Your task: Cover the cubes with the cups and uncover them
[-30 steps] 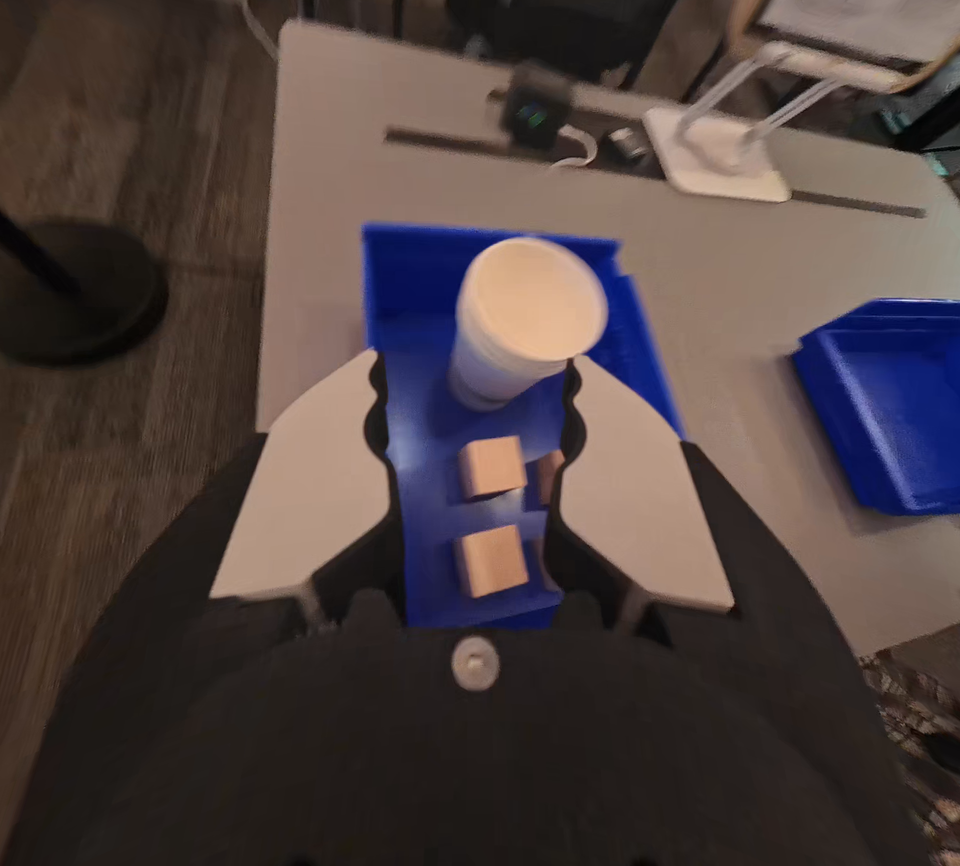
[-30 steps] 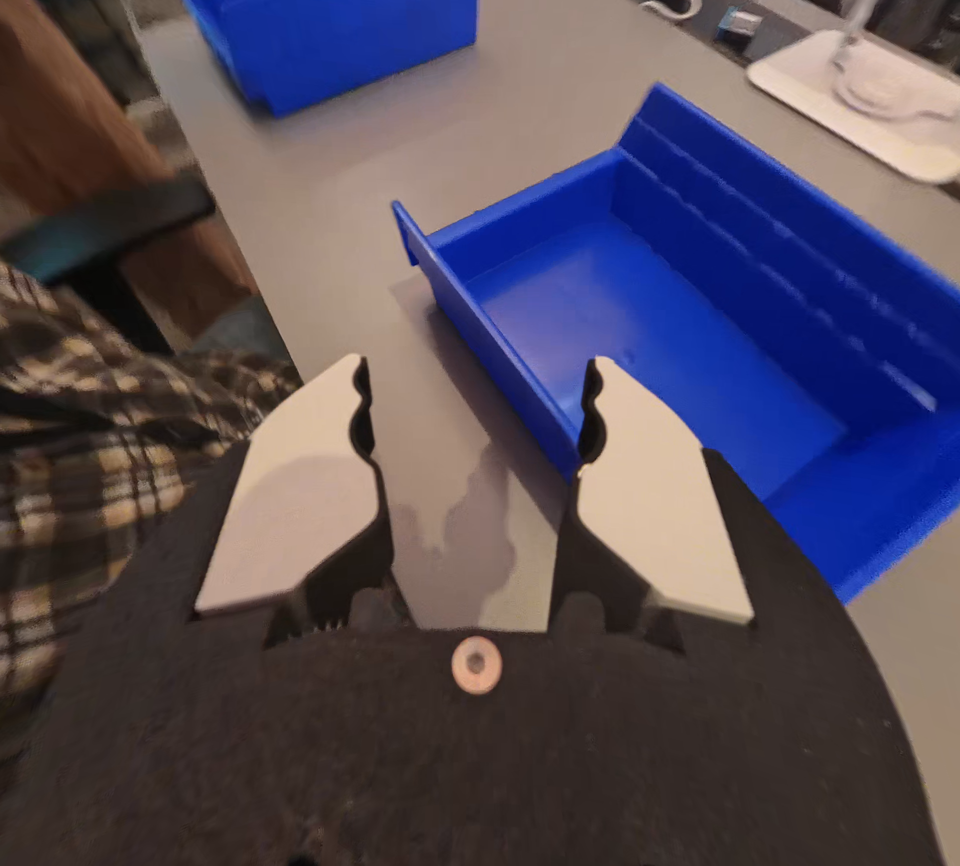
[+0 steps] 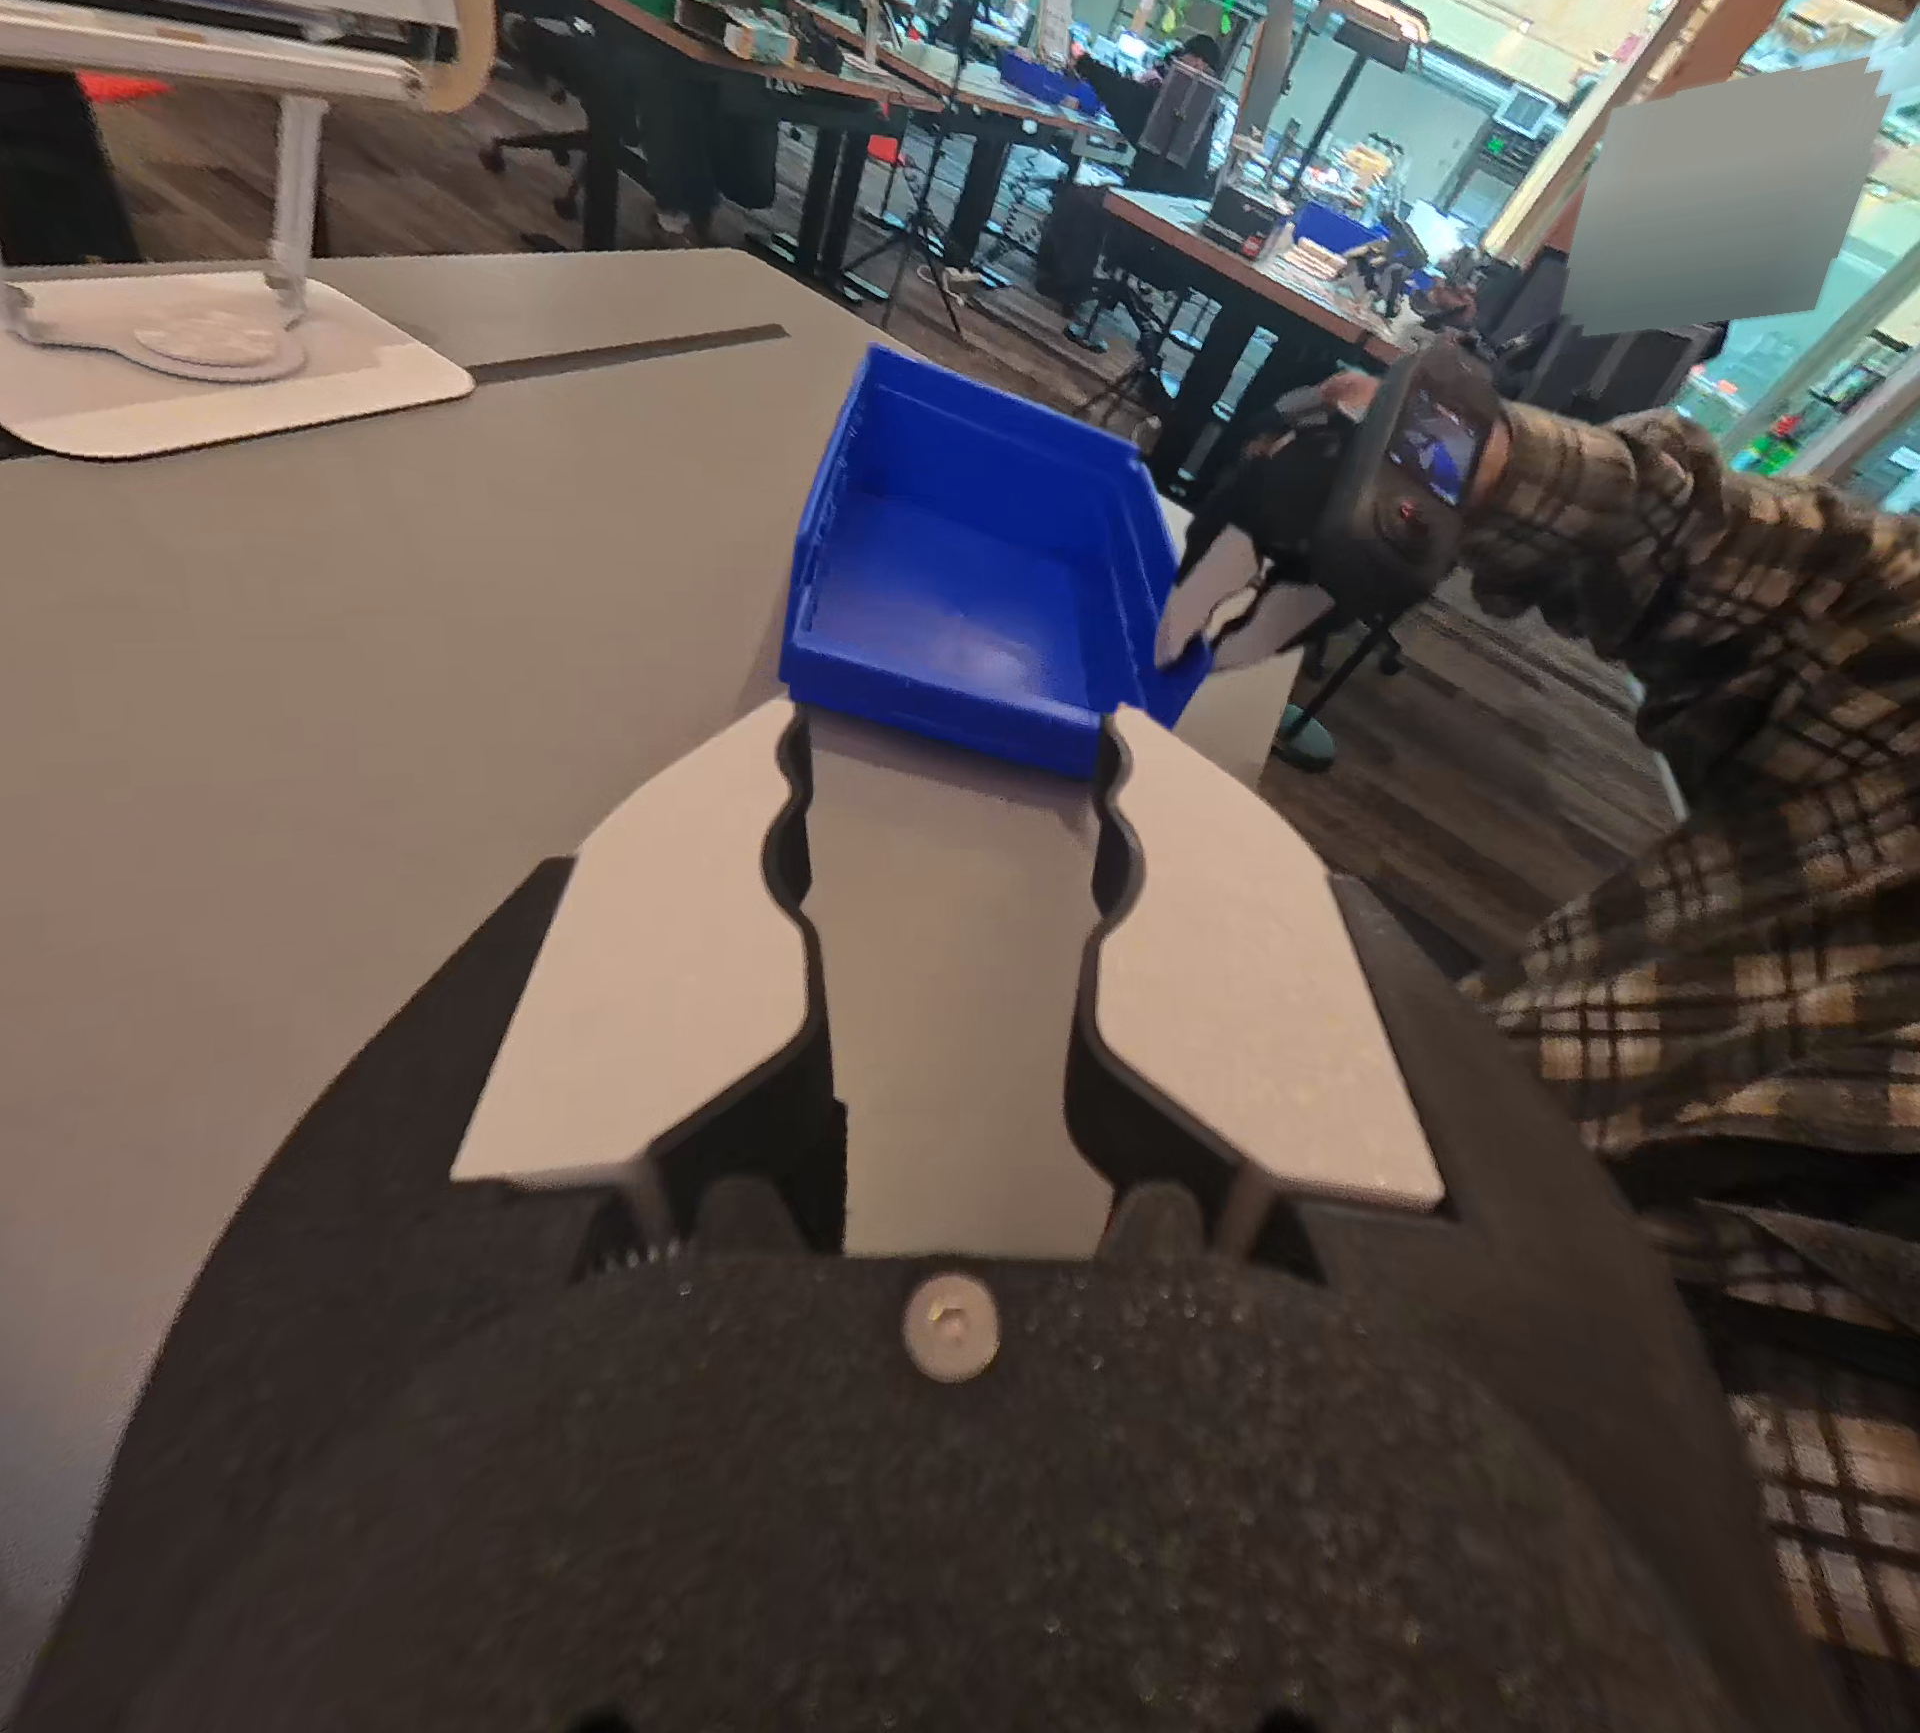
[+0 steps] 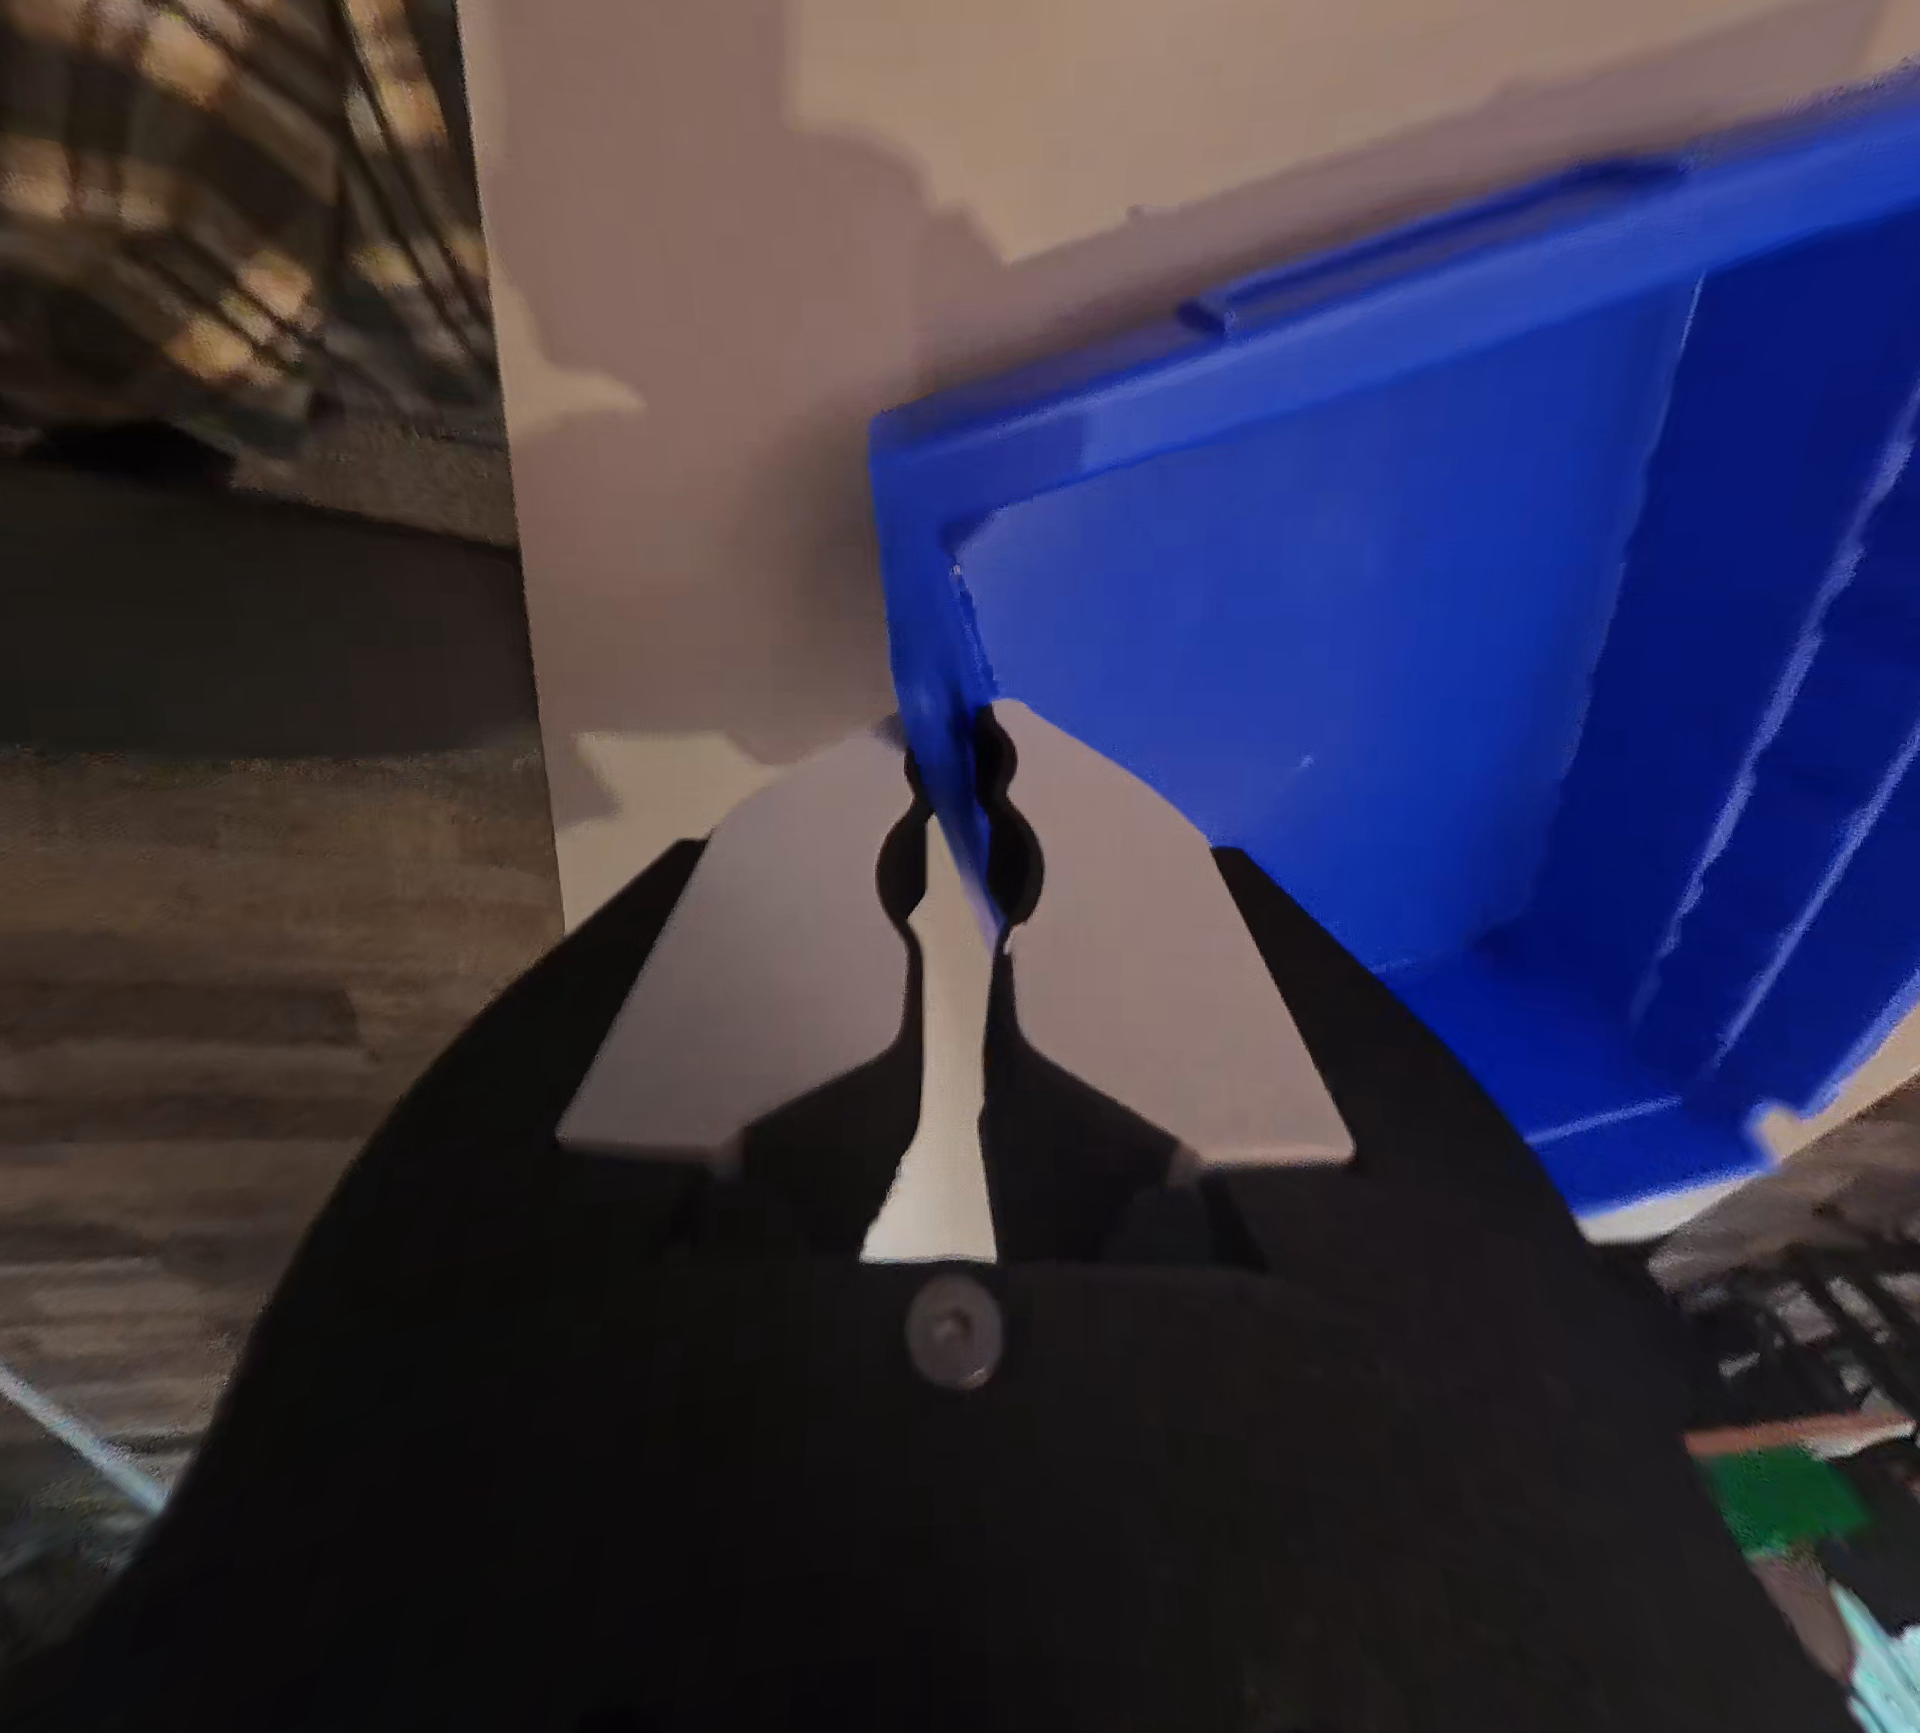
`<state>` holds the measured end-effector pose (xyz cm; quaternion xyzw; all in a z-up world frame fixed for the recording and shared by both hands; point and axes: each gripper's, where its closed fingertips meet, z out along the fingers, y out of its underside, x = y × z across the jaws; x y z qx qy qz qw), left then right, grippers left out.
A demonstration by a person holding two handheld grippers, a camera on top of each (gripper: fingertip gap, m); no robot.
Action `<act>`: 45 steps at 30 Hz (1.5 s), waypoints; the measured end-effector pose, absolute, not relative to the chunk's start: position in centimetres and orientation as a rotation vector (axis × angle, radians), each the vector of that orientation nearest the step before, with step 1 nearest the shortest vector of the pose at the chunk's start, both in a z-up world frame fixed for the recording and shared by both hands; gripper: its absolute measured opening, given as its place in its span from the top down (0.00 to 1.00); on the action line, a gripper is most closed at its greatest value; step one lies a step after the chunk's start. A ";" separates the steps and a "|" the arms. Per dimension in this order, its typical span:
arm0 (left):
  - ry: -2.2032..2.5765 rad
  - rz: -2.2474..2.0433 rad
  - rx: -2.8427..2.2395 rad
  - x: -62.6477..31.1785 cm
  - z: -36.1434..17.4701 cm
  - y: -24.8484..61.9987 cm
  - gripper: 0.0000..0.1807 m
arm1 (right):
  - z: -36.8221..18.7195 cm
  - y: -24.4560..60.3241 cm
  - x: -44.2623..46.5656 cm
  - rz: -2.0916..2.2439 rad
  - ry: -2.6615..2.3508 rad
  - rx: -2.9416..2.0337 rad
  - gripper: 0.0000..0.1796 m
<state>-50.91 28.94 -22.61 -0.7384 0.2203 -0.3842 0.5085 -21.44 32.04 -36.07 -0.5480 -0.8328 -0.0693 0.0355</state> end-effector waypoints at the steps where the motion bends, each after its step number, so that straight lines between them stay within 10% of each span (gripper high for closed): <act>1: 0.550 -0.936 -1.787 -50.5 -22.8 28.8 0.72 | -36.0 32.5 -19.6 -0.240 -2.547 -1.722 0.96; 13: 0.614 -0.987 -1.794 -48.4 -23.3 28.3 0.72 | -35.4 36.0 -5.0 -0.278 -2.383 -2.006 0.86; 17: 0.617 -0.988 -1.790 -48.5 -23.3 28.2 0.71 | -33.2 36.0 -5.1 -0.273 -2.250 -2.049 0.50; 25: 0.601 -0.993 -1.772 -49.2 -22.6 27.6 0.71 | -31.2 38.8 -3.2 0.265 -0.442 -2.960 0.38; 36: 0.598 -1.041 -1.738 -49.8 -21.7 26.9 0.71 | -36.2 39.1 -3.5 0.568 0.086 -3.031 0.62; 41: 0.594 -1.041 -1.731 -49.9 -21.5 27.0 0.72 | -36.6 40.3 -2.4 0.403 -0.044 -3.078 0.93; 45: 0.597 -1.046 -1.740 -49.7 -21.8 27.1 0.72 | -36.7 41.8 -1.0 0.327 -0.069 -3.097 0.93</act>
